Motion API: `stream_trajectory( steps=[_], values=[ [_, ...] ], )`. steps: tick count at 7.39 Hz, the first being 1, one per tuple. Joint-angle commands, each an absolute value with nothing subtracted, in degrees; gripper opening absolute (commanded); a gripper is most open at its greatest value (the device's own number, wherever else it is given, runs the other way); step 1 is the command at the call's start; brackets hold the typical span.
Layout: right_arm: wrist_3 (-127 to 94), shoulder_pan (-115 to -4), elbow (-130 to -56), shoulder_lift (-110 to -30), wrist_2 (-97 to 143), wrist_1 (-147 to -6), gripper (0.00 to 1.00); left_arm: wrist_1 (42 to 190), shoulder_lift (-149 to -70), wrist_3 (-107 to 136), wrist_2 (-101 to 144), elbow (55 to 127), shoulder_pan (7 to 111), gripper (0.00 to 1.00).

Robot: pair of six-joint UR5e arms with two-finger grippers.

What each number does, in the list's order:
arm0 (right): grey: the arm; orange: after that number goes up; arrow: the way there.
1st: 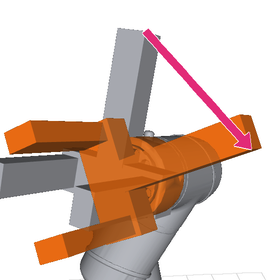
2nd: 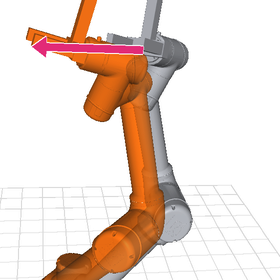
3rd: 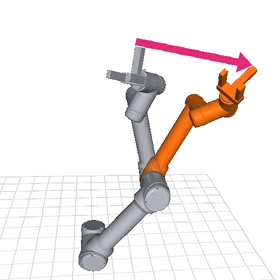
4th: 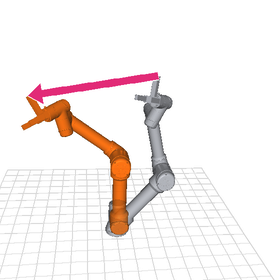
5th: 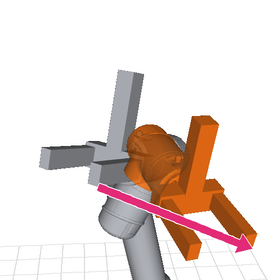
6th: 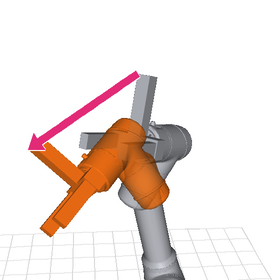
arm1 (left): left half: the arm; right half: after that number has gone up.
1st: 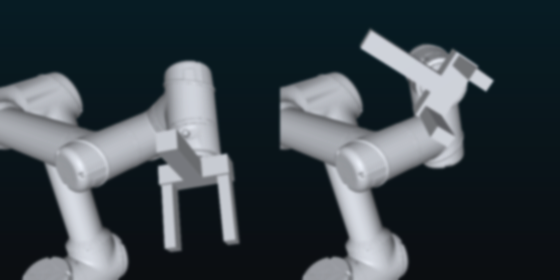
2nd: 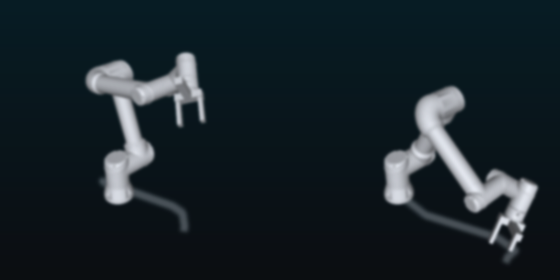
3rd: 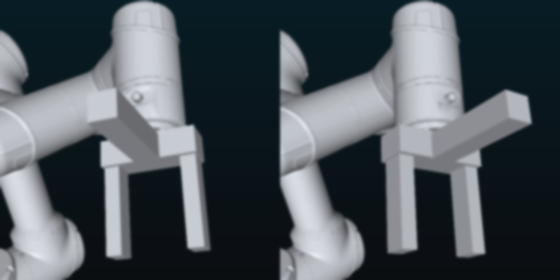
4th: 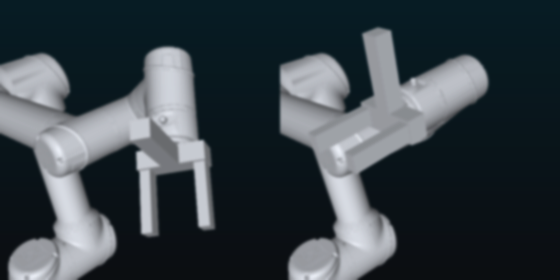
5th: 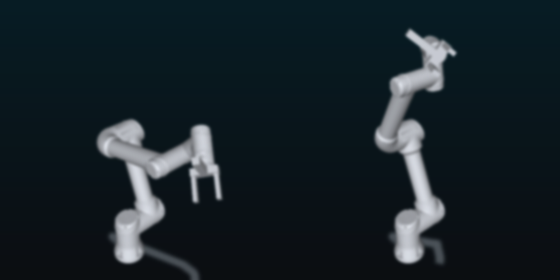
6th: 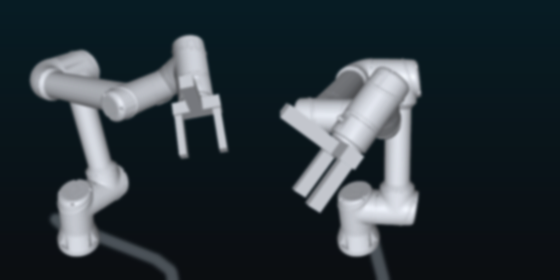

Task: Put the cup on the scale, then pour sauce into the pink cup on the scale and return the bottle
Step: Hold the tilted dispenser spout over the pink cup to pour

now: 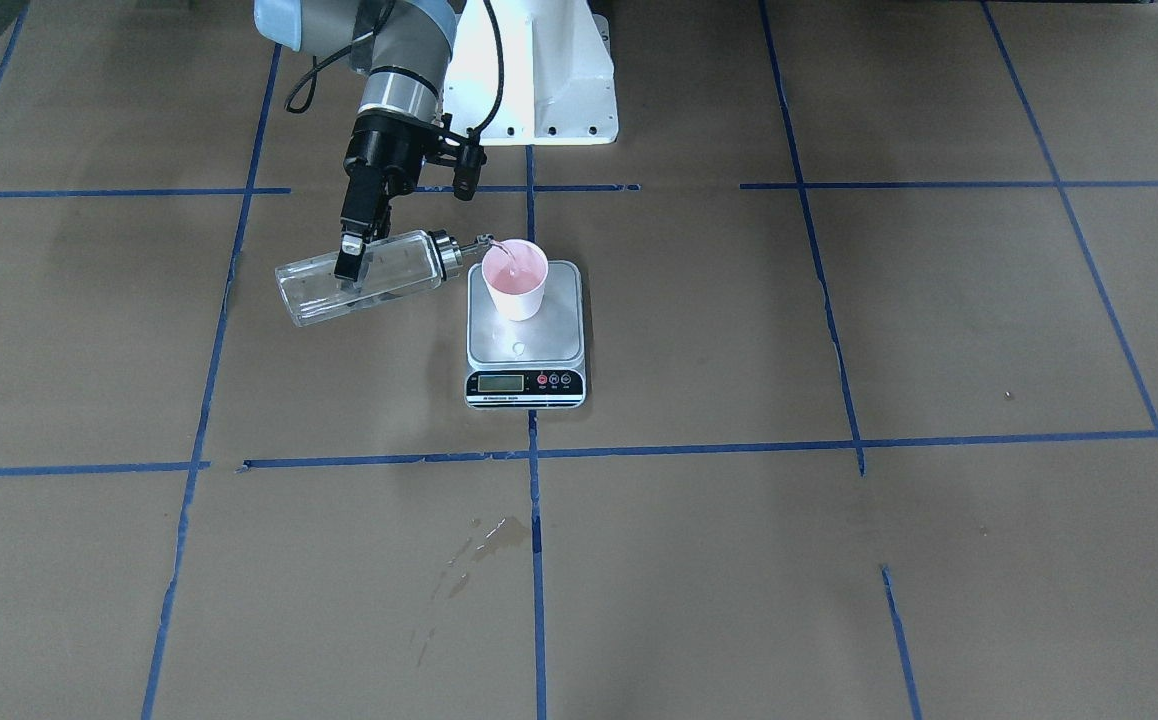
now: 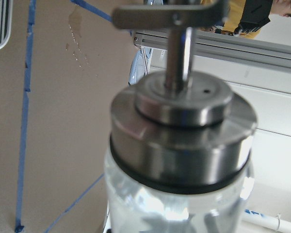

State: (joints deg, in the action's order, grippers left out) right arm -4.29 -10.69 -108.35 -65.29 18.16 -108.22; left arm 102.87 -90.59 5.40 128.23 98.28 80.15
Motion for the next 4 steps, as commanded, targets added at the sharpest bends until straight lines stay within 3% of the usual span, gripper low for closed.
stream_trajectory(
  steps=[1, 4],
  values=[
    [1.9, -10.72, -107.32, -65.48, 15.39, -108.28, 0.0, 102.83, -90.7, 5.45, 128.23, 98.26, 80.16, 1.0],
    [6.5, -10.72, -107.14, -65.66, 13.45, -108.28, 0.0, 102.39, -91.05, 5.71, 128.23, 98.26, 80.24, 1.0]
  ],
)
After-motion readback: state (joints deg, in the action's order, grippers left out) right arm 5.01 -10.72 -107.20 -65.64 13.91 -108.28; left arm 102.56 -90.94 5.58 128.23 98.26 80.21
